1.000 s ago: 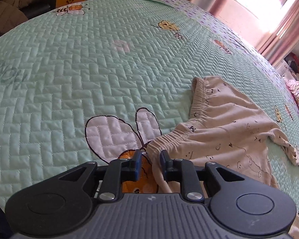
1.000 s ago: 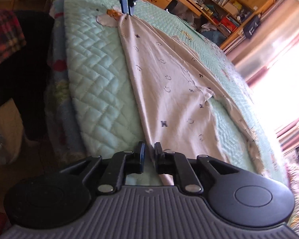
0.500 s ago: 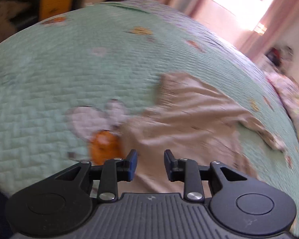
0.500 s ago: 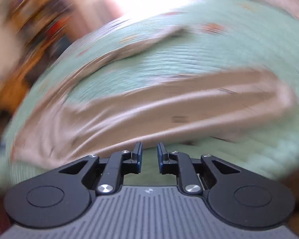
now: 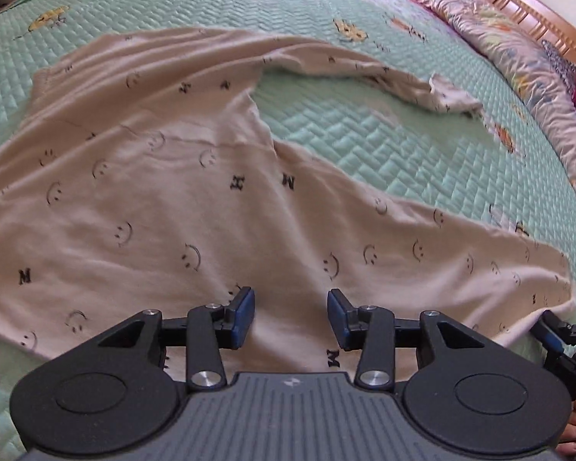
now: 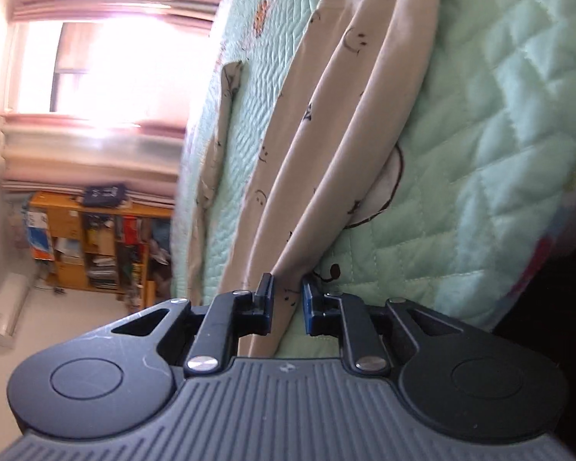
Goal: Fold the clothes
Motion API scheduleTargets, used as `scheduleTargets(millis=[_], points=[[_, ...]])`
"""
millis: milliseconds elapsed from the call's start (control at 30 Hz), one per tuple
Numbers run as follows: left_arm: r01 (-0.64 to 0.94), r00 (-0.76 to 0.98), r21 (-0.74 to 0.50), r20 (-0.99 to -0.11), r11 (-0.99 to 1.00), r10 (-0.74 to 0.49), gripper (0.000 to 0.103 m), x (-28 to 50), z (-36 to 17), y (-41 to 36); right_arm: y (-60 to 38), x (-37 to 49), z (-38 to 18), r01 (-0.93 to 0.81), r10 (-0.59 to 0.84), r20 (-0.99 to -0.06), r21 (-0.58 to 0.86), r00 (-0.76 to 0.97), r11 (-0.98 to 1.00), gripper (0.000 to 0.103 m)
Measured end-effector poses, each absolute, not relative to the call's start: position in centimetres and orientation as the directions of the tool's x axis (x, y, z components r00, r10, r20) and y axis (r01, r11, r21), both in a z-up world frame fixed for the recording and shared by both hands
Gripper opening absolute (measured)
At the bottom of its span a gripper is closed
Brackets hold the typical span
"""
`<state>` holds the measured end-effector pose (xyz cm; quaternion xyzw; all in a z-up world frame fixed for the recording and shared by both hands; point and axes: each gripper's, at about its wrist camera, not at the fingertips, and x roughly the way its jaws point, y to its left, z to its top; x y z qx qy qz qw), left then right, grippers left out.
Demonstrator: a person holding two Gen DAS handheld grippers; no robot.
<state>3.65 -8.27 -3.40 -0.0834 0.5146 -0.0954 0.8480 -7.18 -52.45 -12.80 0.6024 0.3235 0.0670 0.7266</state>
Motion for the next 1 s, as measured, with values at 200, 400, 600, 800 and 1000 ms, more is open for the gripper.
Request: scheduleTargets(millis=[200,400,600,800,1000], points=[[0.069,0.453,-0.239,-0.858,0.969,-0.244,0.047,3.6,-3.6,-8.3,-52.5,-6.6,-12.8,0.316,0.462,-0.409,0.910,0.787,0.268,0.019],[0.061,0.447,-0.261,-0.856,0.963,-0.260,0.047,3.8,-3.7,-7.9,-52.4,-7.2,-12.3,0.352,0.393,-0.440,0.894,0.807,0.277,0.025],[0.066,0.444,-0.258,-0.857,0.964,-0.260,0.047,3.8,-3.7,-8.0,-52.0,-6.4,-11.7,0.368,0.400,-0.458,0.886,0.794,0.283,0.047],[0.071,0.443,-0.264,-0.856,0.962,-0.268,0.047,3.8,-3.8,-7.8,-51.8,-5.6,-11.3,0.356,0.397,-0.457,0.884,0.796,0.304,0.053],[0.069,0.440,-0.278,-0.854,0.958,-0.279,0.048,3.8,-3.9,-7.7,-52.5,-6.5,-11.3,0.365,0.401,-0.473,0.875,0.785,0.319,0.003]])
